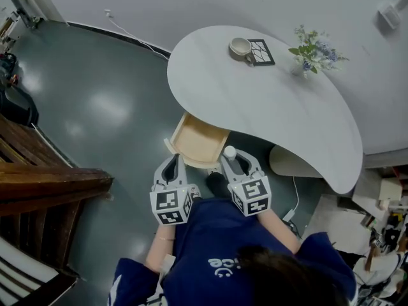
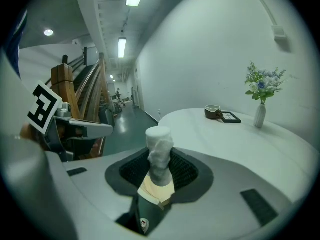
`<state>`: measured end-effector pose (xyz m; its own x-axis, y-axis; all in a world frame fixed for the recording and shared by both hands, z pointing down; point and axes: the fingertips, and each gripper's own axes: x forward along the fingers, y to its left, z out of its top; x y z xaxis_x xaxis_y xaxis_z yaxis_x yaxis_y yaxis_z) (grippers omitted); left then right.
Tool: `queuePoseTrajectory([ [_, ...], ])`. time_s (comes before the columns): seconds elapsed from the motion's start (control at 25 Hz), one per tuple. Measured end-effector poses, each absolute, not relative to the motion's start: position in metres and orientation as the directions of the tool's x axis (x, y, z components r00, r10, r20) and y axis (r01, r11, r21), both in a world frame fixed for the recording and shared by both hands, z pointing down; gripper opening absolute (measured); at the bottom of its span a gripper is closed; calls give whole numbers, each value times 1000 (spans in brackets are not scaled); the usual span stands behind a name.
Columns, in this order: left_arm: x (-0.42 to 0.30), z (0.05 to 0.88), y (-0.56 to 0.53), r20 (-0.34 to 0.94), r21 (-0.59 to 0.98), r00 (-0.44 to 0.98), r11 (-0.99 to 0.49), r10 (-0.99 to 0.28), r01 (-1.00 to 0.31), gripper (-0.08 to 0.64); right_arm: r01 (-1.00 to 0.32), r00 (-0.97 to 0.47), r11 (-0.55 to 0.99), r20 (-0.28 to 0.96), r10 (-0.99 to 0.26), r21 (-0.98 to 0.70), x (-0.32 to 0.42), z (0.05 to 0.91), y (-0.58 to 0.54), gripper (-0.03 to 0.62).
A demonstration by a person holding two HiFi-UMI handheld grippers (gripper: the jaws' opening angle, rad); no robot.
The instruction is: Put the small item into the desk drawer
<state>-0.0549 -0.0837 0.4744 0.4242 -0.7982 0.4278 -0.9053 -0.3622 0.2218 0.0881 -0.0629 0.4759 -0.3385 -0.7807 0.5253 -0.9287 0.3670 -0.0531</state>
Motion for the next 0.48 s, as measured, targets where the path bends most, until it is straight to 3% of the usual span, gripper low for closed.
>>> queuePoseTrajectory([
  [0.48, -43, 481, -111, 474, 180, 339, -288, -812, -941, 3, -881, -438, 463, 539, -720, -97, 94, 485, -113, 124],
])
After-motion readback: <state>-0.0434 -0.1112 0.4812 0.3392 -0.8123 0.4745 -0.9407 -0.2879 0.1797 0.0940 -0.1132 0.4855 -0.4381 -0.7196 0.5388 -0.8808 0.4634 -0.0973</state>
